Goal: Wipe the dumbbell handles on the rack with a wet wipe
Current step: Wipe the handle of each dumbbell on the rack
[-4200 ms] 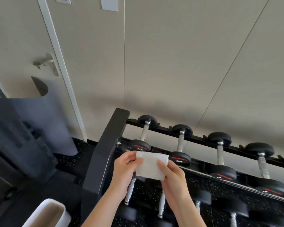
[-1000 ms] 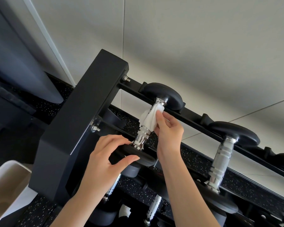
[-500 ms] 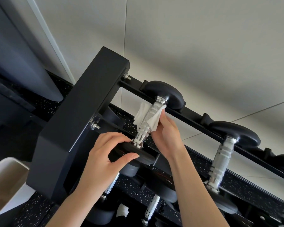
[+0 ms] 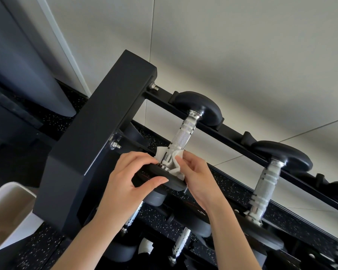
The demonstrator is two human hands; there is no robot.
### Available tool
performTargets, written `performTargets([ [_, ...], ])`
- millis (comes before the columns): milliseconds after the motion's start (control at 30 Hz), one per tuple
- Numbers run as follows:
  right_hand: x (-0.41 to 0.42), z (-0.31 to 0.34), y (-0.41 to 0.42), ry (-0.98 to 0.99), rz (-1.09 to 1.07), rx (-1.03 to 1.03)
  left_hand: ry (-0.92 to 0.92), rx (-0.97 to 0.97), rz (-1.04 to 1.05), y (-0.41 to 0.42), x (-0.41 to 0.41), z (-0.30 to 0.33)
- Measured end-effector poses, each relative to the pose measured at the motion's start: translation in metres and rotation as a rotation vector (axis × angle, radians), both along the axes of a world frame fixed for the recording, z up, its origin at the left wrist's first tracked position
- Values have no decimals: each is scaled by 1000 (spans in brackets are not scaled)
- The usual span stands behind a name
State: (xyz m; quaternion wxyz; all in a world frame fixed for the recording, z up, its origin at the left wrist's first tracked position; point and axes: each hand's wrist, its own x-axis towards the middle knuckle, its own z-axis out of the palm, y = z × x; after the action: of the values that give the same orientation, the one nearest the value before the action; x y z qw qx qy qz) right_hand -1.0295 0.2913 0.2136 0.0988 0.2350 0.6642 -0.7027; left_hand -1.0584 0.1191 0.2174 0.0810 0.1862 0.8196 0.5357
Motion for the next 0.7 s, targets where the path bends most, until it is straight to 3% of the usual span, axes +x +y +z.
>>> performTargets([
  [233,14,10,-2,18,-71,303,0,7,-2,-1,-1,-1],
  [467,5,14,-11,234,-253,686,-18,36,-9,-1,-1,-2],
  [700,-18,13,-14,318,177,983,-23,73,83,-2,3,-9],
])
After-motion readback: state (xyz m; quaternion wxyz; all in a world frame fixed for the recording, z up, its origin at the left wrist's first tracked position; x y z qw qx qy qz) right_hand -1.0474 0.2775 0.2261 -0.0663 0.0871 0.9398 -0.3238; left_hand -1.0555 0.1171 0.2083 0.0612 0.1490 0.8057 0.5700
